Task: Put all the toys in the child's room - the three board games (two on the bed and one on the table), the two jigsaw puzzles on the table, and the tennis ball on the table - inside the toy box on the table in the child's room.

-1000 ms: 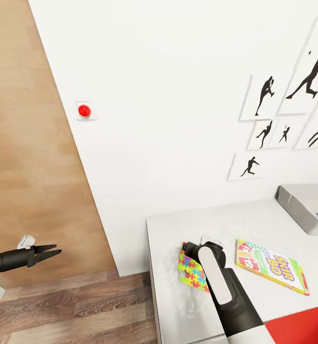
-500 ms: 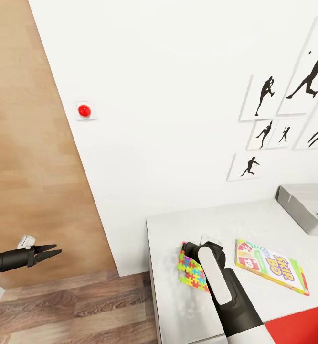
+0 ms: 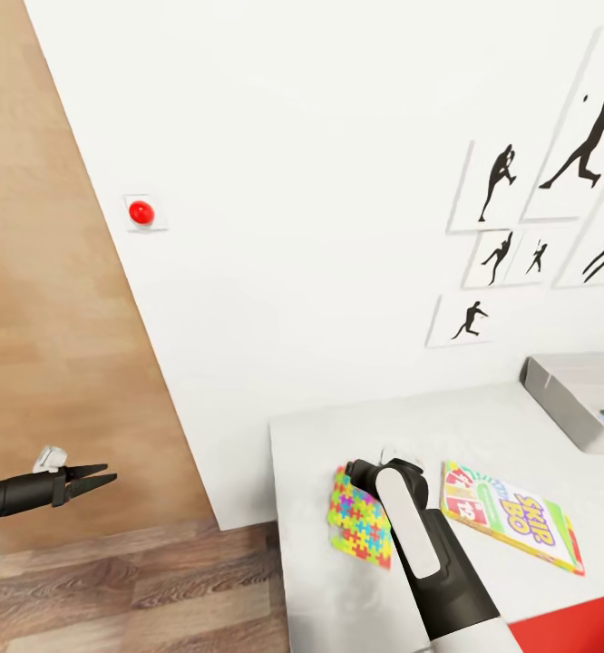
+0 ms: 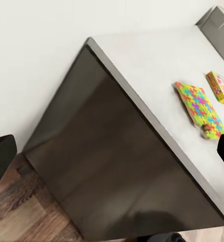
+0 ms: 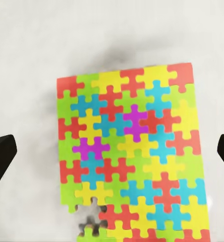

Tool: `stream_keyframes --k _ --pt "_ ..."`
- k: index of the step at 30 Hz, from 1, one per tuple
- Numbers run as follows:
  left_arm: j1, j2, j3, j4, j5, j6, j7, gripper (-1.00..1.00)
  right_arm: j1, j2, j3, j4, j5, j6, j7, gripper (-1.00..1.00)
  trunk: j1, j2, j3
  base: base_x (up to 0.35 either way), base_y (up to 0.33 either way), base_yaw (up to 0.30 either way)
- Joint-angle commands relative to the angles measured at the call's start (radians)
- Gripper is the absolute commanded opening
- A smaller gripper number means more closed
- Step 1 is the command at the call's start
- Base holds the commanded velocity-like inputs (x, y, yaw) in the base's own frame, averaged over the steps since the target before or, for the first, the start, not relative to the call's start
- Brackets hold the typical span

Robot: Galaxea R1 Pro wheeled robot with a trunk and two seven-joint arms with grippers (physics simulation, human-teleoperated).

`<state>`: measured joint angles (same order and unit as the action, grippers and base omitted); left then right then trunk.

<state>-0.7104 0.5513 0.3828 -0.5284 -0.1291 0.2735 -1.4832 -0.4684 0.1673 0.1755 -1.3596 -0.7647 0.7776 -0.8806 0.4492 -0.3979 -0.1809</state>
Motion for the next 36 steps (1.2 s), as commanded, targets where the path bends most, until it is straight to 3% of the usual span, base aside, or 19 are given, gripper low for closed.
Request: stream_keyframes --k 1,36 --pt "-0.001 -0.001 0.007 -0.001 -0.011 0.010 -0.007 1.00 -0.001 0.000 0.001 -0.001 -0.009 0.002 -0.010 1.00 0.001 -0.002 -0.002 0.103 -0.030 0.000" --pt "-0.001 -0.001 0.005 -0.001 -0.011 0.009 -0.008 1.00 -0.002 0.000 0.000 0.002 -0.013 0.003 -0.009 1.00 0.001 -0.002 -0.002 0.091 -0.044 0.000"
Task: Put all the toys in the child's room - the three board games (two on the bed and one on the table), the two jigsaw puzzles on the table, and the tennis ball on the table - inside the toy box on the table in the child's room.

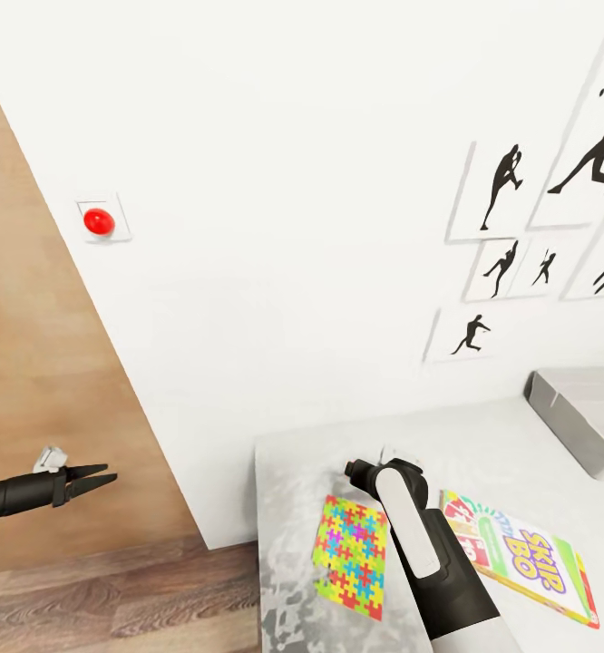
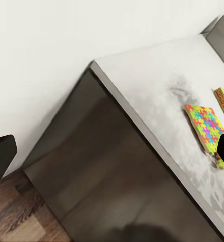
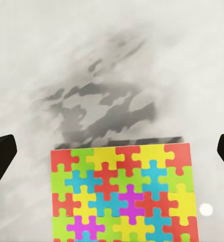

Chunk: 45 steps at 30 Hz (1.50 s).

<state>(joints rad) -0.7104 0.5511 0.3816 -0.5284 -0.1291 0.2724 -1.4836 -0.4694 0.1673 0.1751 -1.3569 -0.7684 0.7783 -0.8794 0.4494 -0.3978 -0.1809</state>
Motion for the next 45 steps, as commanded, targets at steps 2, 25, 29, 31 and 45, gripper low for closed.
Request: stream_keyframes --k 2,25,29,31,45 --pt "-0.001 -0.001 0.007 -0.001 -0.011 0.011 -0.006 1.00 -0.001 0.000 0.001 -0.001 -0.009 0.002 -0.010 1.00 0.001 -0.002 -0.002 -0.001 -0.003 0.000" --pt "-0.001 -0.002 0.007 -0.001 -0.011 0.010 -0.004 1.00 -0.001 0.000 -0.001 0.019 -0.010 0.003 -0.010 1.00 0.001 -0.002 -0.016 -0.002 0.000 0.000" --pt "-0.001 -0.002 0.007 -0.001 -0.011 0.010 -0.004 1.00 -0.002 0.000 -0.002 0.026 -0.009 0.003 -0.010 1.00 0.001 -0.002 -0.022 0.000 0.000 0.000" --pt "-0.001 -0.002 0.007 -0.001 -0.011 0.010 -0.004 1.00 -0.002 0.000 -0.002 0.027 -0.009 0.003 -0.010 1.00 0.001 -0.002 -0.025 0.000 0.000 0.000" --pt "-0.001 -0.002 0.007 -0.001 -0.011 0.011 -0.002 1.00 -0.002 0.000 -0.001 0.028 -0.009 0.003 -0.010 1.00 0.001 -0.002 -0.048 0.000 0.000 0.000"
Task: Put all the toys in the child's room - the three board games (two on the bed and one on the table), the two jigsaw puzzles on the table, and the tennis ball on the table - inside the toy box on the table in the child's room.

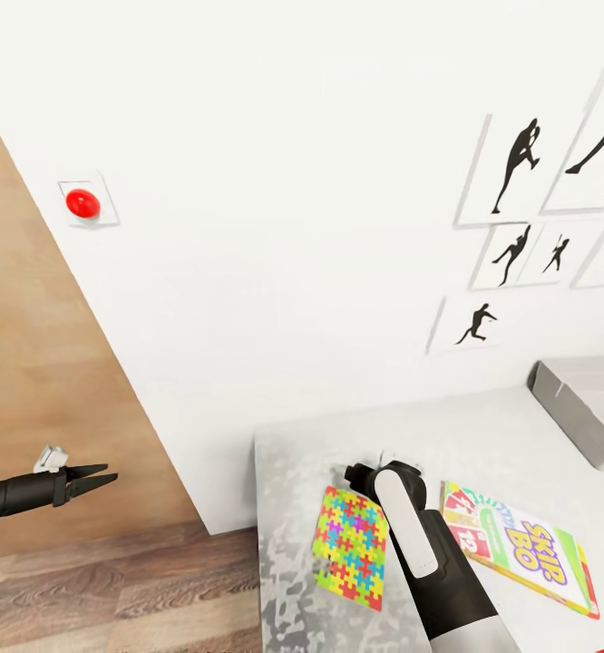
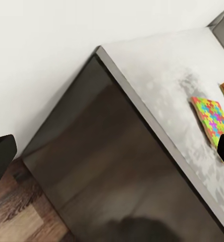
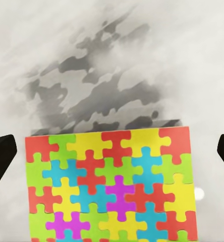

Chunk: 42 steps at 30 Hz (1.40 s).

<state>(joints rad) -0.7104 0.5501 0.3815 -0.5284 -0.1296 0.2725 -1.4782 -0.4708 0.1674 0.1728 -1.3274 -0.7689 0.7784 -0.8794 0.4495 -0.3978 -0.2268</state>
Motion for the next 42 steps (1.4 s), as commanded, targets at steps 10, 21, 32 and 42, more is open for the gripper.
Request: stream_keyframes --k 10,21,32,42 --pt "-0.001 -0.001 0.006 -0.001 -0.010 0.010 -0.007 1.00 -0.001 0.000 0.001 -0.001 -0.009 0.003 -0.010 1.00 0.001 -0.002 -0.011 -0.013 0.000 0.000" --pt "-0.001 -0.001 0.007 -0.001 -0.011 0.010 -0.007 1.00 -0.001 0.000 0.002 -0.001 -0.009 0.004 -0.010 1.00 0.001 -0.002 -0.012 -0.052 0.000 0.000" --pt "-0.001 -0.001 0.007 -0.001 -0.011 0.010 -0.007 1.00 -0.002 0.001 0.003 -0.001 -0.009 0.004 -0.010 1.00 0.001 -0.002 -0.014 0.000 0.000 0.000" --pt "-0.001 -0.001 0.007 -0.001 -0.010 0.010 -0.007 1.00 -0.002 0.001 0.002 -0.001 -0.010 0.004 -0.010 1.00 0.001 -0.002 -0.029 0.000 0.000 0.000"
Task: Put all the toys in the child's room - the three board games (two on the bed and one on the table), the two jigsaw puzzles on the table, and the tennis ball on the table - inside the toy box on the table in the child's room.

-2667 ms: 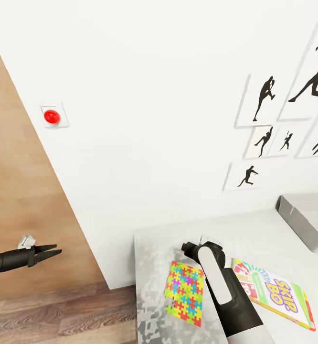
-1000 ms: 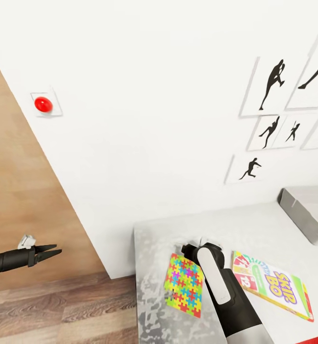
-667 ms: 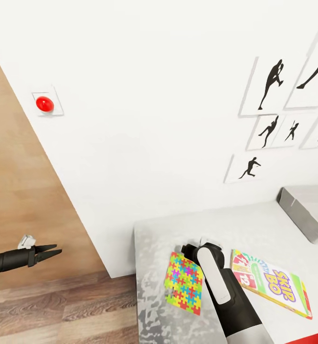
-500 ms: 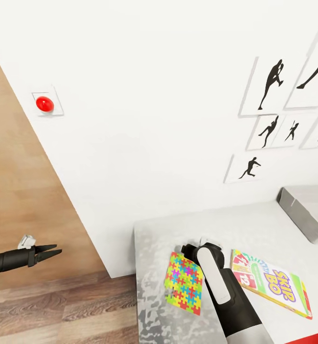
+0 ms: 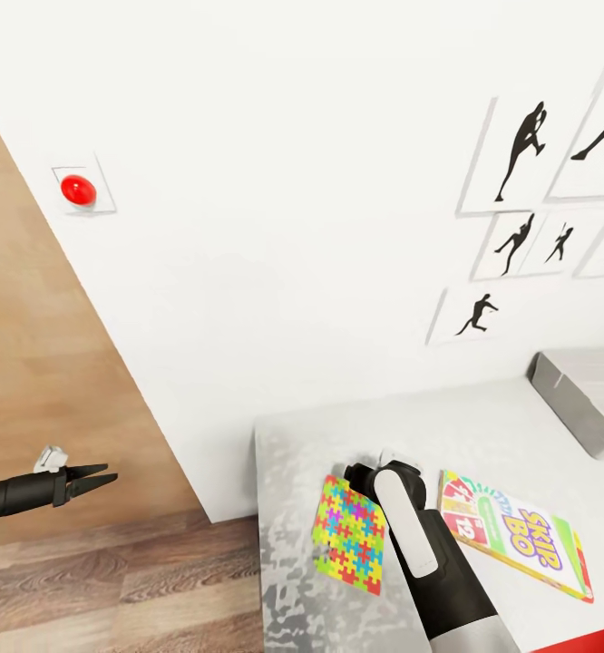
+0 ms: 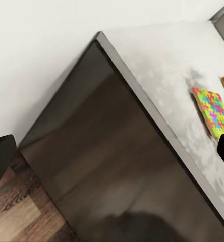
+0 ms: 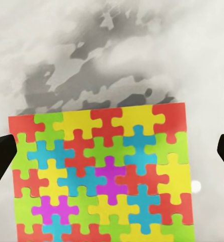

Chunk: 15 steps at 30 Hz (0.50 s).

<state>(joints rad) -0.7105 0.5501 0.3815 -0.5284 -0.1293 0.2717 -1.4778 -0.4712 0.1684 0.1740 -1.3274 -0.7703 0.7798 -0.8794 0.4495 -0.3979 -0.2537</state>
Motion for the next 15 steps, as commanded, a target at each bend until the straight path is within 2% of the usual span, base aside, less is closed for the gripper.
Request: stream_keyframes --k 1,15 --pt "-0.001 -0.001 0.007 -0.001 -0.010 0.011 -0.007 1.00 -0.001 0.000 0.001 -0.001 -0.009 0.002 -0.010 1.00 0.001 -0.002 -0.004 0.000 0.000 0.000" --pt "-0.001 -0.001 0.007 -0.001 -0.011 0.011 -0.006 1.00 -0.001 -0.001 0.001 -0.001 -0.007 0.002 -0.010 1.00 0.001 -0.002 -0.010 0.000 0.000 0.000"
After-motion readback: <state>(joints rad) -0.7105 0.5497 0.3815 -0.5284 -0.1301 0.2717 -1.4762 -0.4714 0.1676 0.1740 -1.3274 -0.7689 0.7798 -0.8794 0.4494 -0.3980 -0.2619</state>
